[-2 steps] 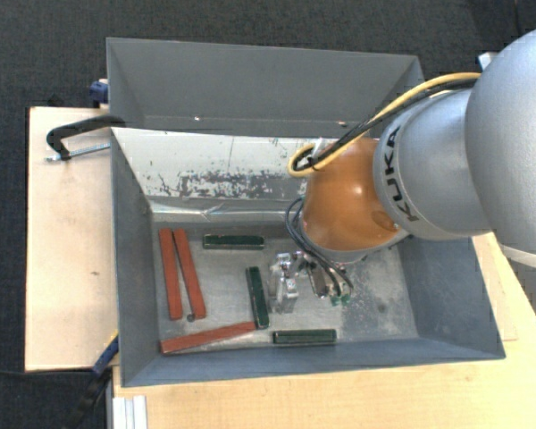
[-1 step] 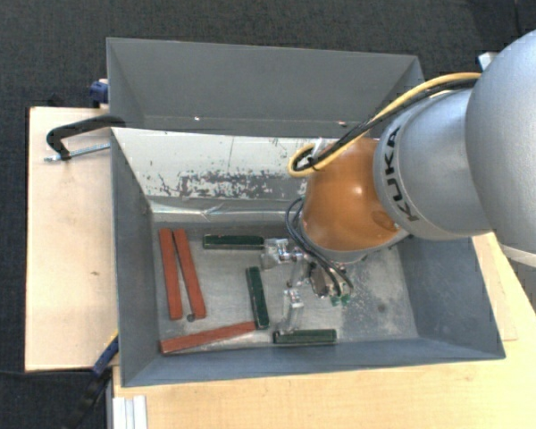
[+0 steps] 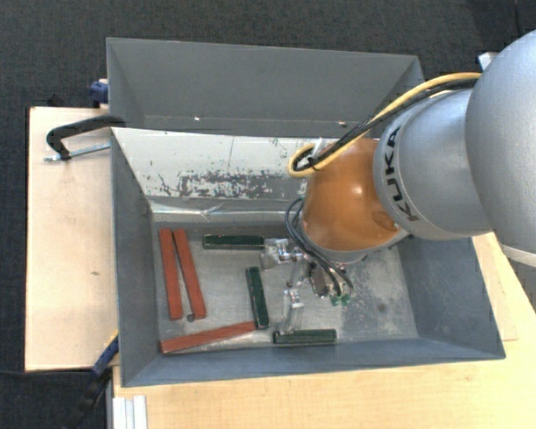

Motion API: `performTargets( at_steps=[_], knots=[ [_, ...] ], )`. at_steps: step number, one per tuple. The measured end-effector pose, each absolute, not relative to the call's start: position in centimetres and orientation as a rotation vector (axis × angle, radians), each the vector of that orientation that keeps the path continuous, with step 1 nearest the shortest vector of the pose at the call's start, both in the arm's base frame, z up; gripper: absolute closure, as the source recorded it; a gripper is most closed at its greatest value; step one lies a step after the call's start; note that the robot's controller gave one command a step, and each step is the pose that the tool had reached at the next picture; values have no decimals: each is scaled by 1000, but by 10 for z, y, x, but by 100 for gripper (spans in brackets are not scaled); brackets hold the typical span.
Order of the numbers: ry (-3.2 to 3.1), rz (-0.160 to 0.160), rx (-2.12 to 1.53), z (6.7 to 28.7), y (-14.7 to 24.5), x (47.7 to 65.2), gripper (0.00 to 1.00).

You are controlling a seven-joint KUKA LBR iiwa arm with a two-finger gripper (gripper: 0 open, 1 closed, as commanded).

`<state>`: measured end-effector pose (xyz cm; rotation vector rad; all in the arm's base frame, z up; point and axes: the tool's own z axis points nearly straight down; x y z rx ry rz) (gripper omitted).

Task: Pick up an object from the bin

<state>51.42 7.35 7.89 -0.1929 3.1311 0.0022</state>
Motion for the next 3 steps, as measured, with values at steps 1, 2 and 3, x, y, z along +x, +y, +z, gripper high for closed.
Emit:
performTargets(
  at_steps=[1, 2, 3],
  knots=[
    [2923, 2, -1147, 71, 124, 491, 100],
    [2923, 2, -1146, 71, 124, 491, 100],
    [2888, 1, -1220, 216, 131, 516, 100]
  ],
)
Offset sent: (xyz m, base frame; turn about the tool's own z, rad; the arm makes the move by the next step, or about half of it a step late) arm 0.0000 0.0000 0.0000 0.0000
